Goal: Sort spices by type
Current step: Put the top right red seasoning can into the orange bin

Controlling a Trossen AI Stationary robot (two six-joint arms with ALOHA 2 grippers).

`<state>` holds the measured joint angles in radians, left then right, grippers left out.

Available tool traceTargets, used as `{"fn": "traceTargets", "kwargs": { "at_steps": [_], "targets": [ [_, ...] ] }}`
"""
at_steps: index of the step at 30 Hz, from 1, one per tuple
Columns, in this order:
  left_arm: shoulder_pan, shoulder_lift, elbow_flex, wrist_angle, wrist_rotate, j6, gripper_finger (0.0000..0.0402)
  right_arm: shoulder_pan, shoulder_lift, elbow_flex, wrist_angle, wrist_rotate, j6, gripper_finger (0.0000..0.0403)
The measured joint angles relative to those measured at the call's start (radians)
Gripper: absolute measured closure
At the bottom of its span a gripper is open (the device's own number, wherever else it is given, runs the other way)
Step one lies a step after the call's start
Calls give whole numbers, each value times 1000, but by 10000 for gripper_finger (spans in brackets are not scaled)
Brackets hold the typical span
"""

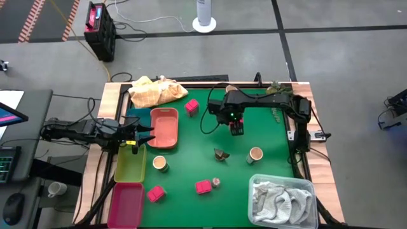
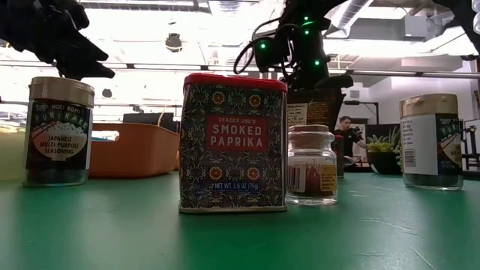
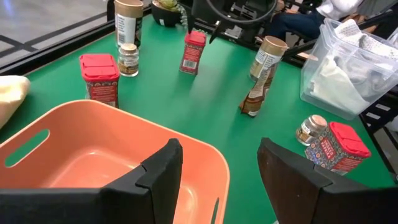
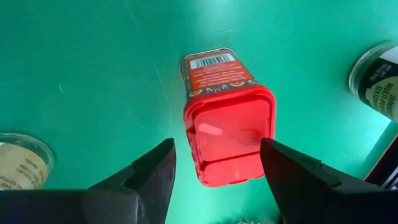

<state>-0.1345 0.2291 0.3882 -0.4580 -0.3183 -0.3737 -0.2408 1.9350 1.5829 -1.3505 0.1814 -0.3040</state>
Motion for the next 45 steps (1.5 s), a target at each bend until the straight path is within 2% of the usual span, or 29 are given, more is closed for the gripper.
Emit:
{"fn": "traceTargets", "kwargs": {
  "at_steps": [10,14,19,32,37,42,45],
  "targets": [
    [0,0,0,0,0,0,203,44,1,0,2,3,4,137],
    [0,0,0,0,0,0,203,60,2,14,-48,16,-38,137],
    [0,0,0,0,-1,2,203,86,2,79,-84,79,-8,138],
    [0,0,0,0,-1,2,203,192,2,276,-41,82,-22,133],
    [0,0,0,0,-1,3,203,219,2,288,-46,82,43,96],
    [0,0,0,0,-1,3,203,241,2,288,-46,97,92,18],
    [0,0,0,0,-1,3,203,249,2,288,-51,128,79,15]
  ]
}}
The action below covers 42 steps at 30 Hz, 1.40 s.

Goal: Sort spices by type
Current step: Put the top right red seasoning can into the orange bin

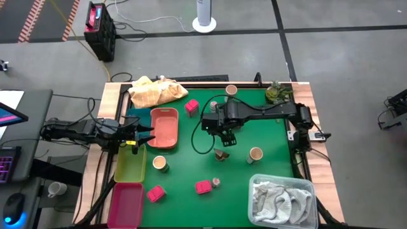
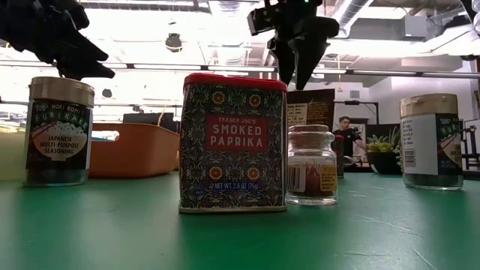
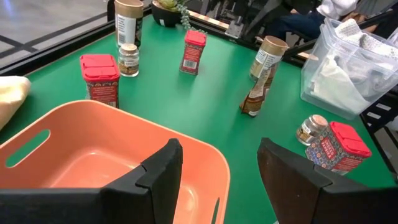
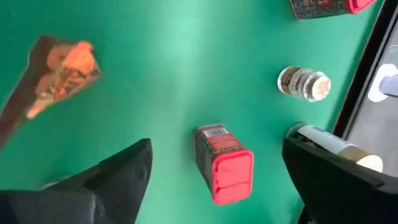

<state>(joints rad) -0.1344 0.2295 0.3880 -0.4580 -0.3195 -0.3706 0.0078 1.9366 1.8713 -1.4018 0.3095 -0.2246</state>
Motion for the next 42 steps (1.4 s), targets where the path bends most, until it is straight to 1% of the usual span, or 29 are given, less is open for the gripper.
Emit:
{"fn": "traceTargets", "kwargs": {
  "at_steps": [5,9,11,14,17,21,26,30,35,39,42],
  "targets": [
    [0,0,0,0,0,0,203,-13,0,0,-12,4,-42,31],
    [0,0,0,0,0,0,203,-61,0,0,-49,3,2,31],
    [0,0,0,0,0,1,203,-97,-1,-20,-63,-23,23,31],
    [0,0,0,-1,0,0,203,-148,0,-78,-71,-91,32,31],
    [0,0,0,-2,0,0,203,-185,0,-153,-49,-124,2,30],
    [0,0,0,-2,0,1,203,-215,2,-243,-16,-121,-52,30],
    [0,0,0,-2,0,1,203,-242,0,-282,-2,-67,-80,30],
    [0,0,0,-2,0,0,203,-257,0,-307,42,-69,-114,30],
    [0,0,0,-2,0,0,203,-267,0,-373,86,-74,-157,31],
    [0,0,0,-2,0,0,203,-267,0,-424,99,-72,-157,50],
    [0,0,0,-3,0,0,203,-267,0,-443,116,-72,-145,84]
  ]
}}
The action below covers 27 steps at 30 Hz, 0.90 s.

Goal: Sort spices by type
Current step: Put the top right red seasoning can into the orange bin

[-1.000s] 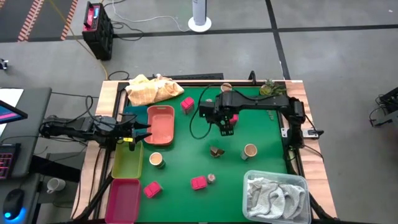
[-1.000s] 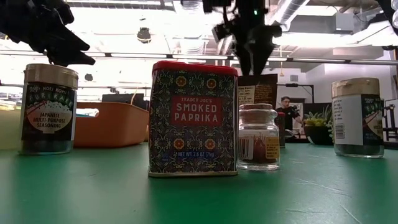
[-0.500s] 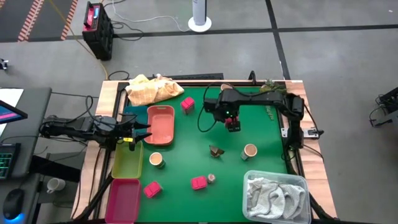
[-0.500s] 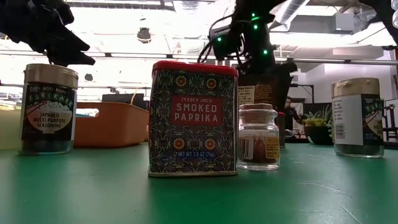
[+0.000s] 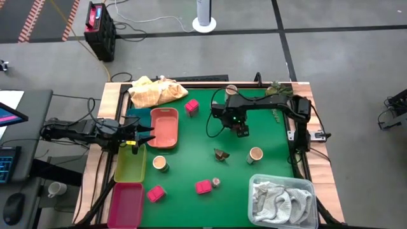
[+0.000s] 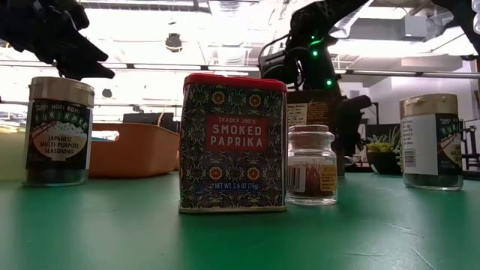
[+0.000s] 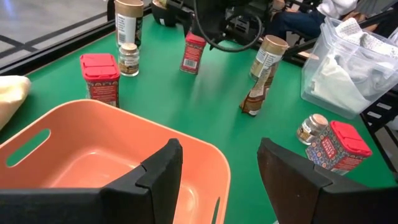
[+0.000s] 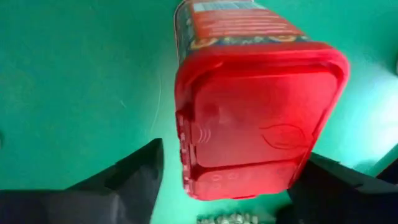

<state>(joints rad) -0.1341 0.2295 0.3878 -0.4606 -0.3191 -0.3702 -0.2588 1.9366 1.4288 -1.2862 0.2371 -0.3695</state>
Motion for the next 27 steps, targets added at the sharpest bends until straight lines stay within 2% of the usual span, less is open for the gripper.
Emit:
{"fn": "traceTargets", "kwargs": {
  "at_steps": [5,6,10,16,21,24,27],
  "targets": [
    [0,0,0,-1,0,0,203,8,-1,1,59,0,0,163],
    [0,0,0,0,0,0,203,10,-2,1,56,0,-1,168],
    [0,0,0,0,0,0,203,20,-2,49,-33,13,7,168],
    [0,0,0,7,-20,3,203,69,-2,272,-115,99,46,168],
    [0,54,0,107,-72,35,203,121,-2,415,64,162,-3,167],
    [0,143,11,146,-70,53,203,141,0,446,224,169,-29,161],
    [10,265,56,173,-70,80,203,155,0,461,311,126,-23,163]
  ]
}}
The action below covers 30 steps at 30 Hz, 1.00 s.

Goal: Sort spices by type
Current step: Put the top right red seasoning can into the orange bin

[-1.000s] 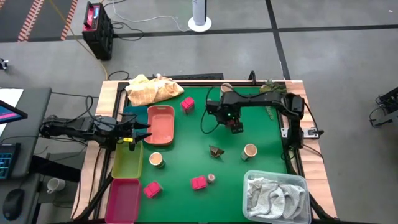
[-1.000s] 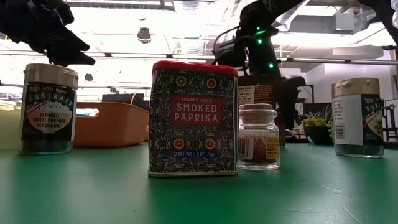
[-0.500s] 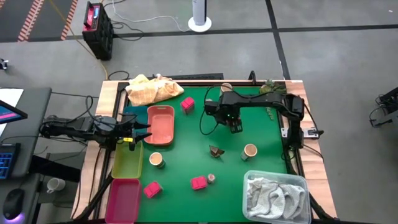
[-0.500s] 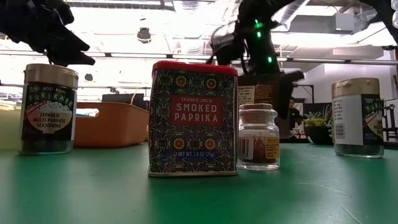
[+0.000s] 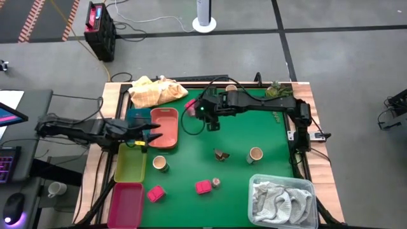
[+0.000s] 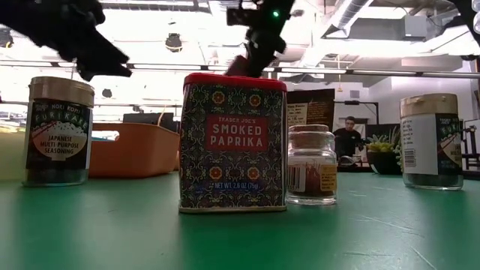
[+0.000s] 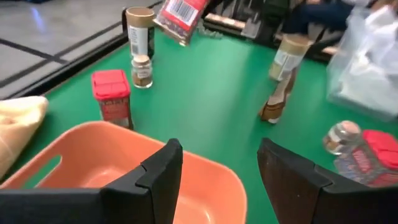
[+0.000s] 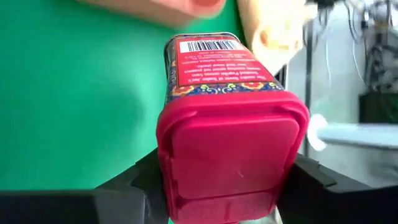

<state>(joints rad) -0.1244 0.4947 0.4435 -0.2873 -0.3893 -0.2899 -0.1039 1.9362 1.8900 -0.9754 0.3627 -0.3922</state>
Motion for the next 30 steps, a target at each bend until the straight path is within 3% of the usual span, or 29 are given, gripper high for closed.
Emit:
{"fn": "traceTargets", "kwargs": {
  "at_steps": [11,17,25,30],
  "targets": [
    [45,384,298,20,-16,270,200,36,1,2,60,-99,149,165],
    [64,553,409,51,-18,370,171,77,1,2,88,-123,183,165],
    [81,713,518,54,-17,383,120,98,-2,2,97,-126,175,165],
    [110,759,542,25,-17,375,114,99,-1,2,98,-128,173,165]
  ]
}}
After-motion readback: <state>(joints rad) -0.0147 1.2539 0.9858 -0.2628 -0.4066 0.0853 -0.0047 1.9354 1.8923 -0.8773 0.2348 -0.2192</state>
